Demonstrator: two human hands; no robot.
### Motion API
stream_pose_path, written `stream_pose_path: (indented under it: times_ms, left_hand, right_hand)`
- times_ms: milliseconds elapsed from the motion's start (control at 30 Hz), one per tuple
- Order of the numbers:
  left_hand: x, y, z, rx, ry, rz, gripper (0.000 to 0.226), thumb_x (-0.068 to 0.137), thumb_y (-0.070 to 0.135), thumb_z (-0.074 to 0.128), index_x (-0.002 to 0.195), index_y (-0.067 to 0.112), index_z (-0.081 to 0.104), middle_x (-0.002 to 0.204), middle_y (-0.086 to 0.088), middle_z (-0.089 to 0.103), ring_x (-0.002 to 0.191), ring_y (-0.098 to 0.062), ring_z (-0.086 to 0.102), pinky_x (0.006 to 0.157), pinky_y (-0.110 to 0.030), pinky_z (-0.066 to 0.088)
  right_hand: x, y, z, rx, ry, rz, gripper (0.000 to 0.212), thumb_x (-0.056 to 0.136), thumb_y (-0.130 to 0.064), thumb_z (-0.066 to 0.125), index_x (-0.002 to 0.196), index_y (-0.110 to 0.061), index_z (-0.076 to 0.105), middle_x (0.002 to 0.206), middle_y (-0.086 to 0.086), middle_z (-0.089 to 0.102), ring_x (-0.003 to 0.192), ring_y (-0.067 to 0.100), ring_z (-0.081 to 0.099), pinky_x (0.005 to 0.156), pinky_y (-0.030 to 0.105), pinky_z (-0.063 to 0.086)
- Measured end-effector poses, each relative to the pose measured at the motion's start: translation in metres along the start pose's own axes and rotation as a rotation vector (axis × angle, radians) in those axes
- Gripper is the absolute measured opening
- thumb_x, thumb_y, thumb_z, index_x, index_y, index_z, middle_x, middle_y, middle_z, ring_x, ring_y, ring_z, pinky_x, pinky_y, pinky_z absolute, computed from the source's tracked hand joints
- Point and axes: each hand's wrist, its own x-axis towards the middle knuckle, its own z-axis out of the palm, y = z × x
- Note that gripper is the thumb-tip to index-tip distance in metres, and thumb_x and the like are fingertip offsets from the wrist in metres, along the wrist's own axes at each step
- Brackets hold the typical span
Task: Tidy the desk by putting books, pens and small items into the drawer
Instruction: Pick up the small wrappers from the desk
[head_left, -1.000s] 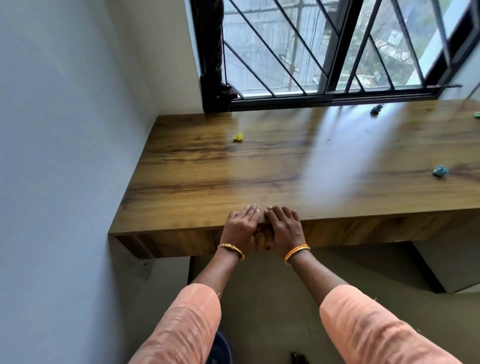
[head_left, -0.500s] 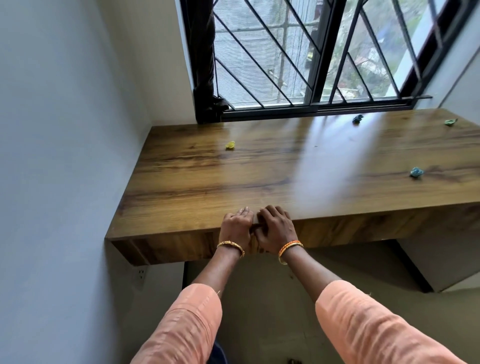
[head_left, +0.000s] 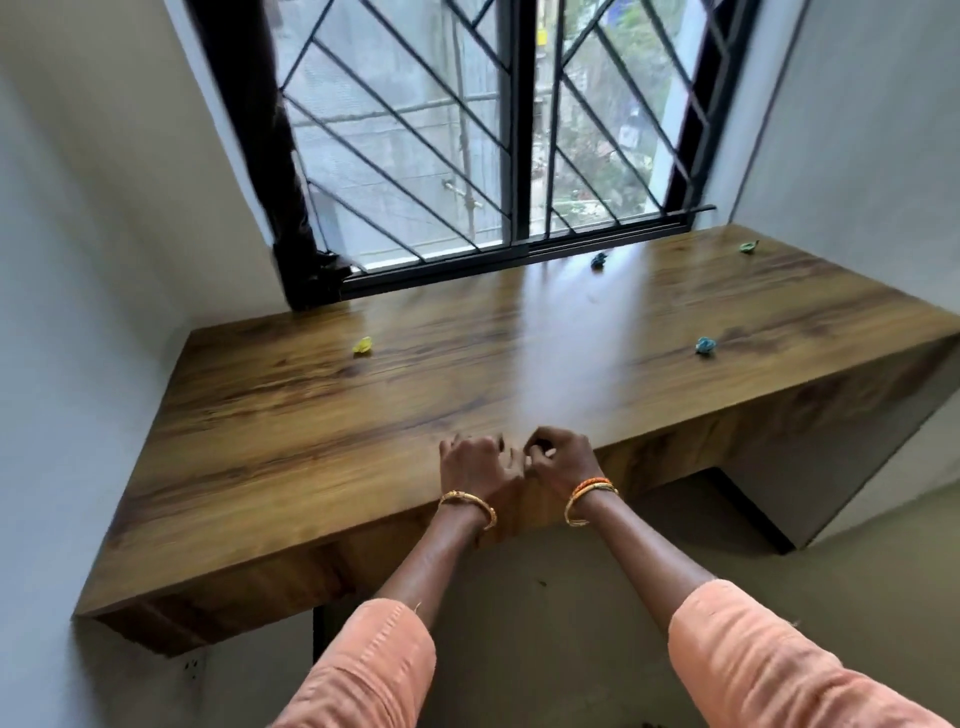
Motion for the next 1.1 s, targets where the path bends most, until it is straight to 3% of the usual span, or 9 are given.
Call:
stream_pose_path:
  times_ms: [167, 333, 533, 667, 767, 833, 900, 967, 1100]
  left_hand:
    - [0.027, 0.095, 0.03, -0.296, -0.011, 0.083, 0.035, 0.083, 0.043, 0.044, 0.088, 0.016, 0.066, 0.096, -0.005, 0.07, 0.1, -0.026, 0.057, 0.085, -0.033, 0.038]
    - [0.061, 0.183, 0.075, -0.362, -0.105, 0.023, 0.029, 0.087, 0.028, 0.051, 0.11, 0.014, 0.061, 0.113, -0.007, 0.062, 0.105, -0.026, 0.057, 0.088, -0.034, 0.045]
    - [0.106, 0.275, 0.12, -0.467, -0.096, -0.104, 0.038, 0.085, 0.015, 0.051, 0.122, 0.008, 0.05, 0.119, -0.013, 0.055, 0.11, -0.028, 0.054, 0.095, -0.033, 0.043]
    - [0.137, 0.312, 0.132, -0.51, -0.068, -0.232, 0.036, 0.089, 0.013, 0.049, 0.123, 0.006, 0.048, 0.119, -0.014, 0.054, 0.109, -0.03, 0.054, 0.091, -0.033, 0.042]
    - [0.166, 0.322, 0.14, -0.612, -0.128, -0.322, 0.03, 0.091, 0.015, 0.047, 0.119, 0.007, 0.052, 0.113, -0.016, 0.061, 0.102, -0.032, 0.06, 0.087, -0.034, 0.047]
    - [0.183, 0.324, 0.144, -0.771, -0.217, -0.416, 0.022, 0.093, 0.018, 0.046, 0.112, 0.01, 0.052, 0.103, -0.015, 0.064, 0.081, -0.032, 0.065, 0.071, -0.038, 0.055]
    - [0.198, 0.328, 0.147, -1.051, -0.296, -0.572, 0.014, 0.097, 0.022, 0.043, 0.101, 0.009, 0.047, 0.079, -0.012, 0.058, 0.049, -0.023, 0.055, 0.045, -0.028, 0.046]
    - [0.215, 0.339, 0.148, -1.315, -0.355, -0.717, 0.02, 0.099, 0.026, 0.038, 0.089, 0.01, 0.043, 0.06, -0.006, 0.046, 0.035, -0.014, 0.04, 0.038, -0.018, 0.035]
    - [0.252, 0.368, 0.153, -1.475, -0.44, -0.842, 0.026, 0.096, 0.031, 0.046, 0.084, 0.009, 0.053, 0.073, -0.009, 0.057, 0.055, -0.018, 0.055, 0.042, -0.022, 0.048]
  right_hand:
    - [0.029, 0.064, -0.077, -0.067, 0.213, 0.095, 0.013, 0.078, -0.006, 0.058, 0.079, -0.008, 0.071, 0.084, 0.01, 0.071, 0.081, 0.026, 0.065, 0.074, 0.027, 0.047]
    - [0.068, 0.139, -0.162, -0.11, 0.318, 0.187, 0.02, 0.081, -0.004, 0.052, 0.088, -0.009, 0.069, 0.099, 0.011, 0.064, 0.091, 0.027, 0.062, 0.08, 0.027, 0.045]
    - [0.131, 0.207, -0.223, -0.246, 0.03, 0.231, 0.054, 0.082, -0.013, 0.061, 0.134, -0.016, 0.046, 0.134, 0.014, 0.039, 0.117, 0.031, 0.048, 0.096, 0.026, 0.039]
    - [0.178, 0.216, -0.227, -0.265, -0.099, 0.085, 0.058, 0.086, -0.008, 0.058, 0.14, -0.02, 0.041, 0.147, 0.015, 0.029, 0.133, 0.033, 0.033, 0.112, 0.034, 0.026]
    - [0.198, 0.226, -0.225, -0.231, -0.103, -0.06, 0.04, 0.088, 0.003, 0.05, 0.126, -0.006, 0.058, 0.135, 0.02, 0.047, 0.123, 0.033, 0.048, 0.105, 0.031, 0.036]
    - [0.202, 0.232, -0.227, -0.191, -0.04, -0.105, 0.032, 0.087, 0.004, 0.05, 0.116, 0.0, 0.064, 0.12, 0.022, 0.059, 0.109, 0.033, 0.058, 0.095, 0.03, 0.042]
    - [0.206, 0.239, -0.23, -0.098, 0.023, -0.089, 0.031, 0.084, 0.007, 0.053, 0.11, 0.001, 0.067, 0.111, 0.019, 0.061, 0.098, 0.027, 0.062, 0.088, 0.019, 0.045]
    - [0.214, 0.246, -0.24, 0.024, 0.067, -0.071, 0.03, 0.081, 0.009, 0.057, 0.105, -0.001, 0.07, 0.103, 0.015, 0.062, 0.09, 0.019, 0.064, 0.08, 0.006, 0.043]
    - [0.242, 0.256, -0.27, 0.102, 0.053, -0.081, 0.024, 0.079, 0.001, 0.066, 0.1, -0.008, 0.07, 0.094, 0.006, 0.068, 0.083, 0.01, 0.063, 0.076, 0.004, 0.046]
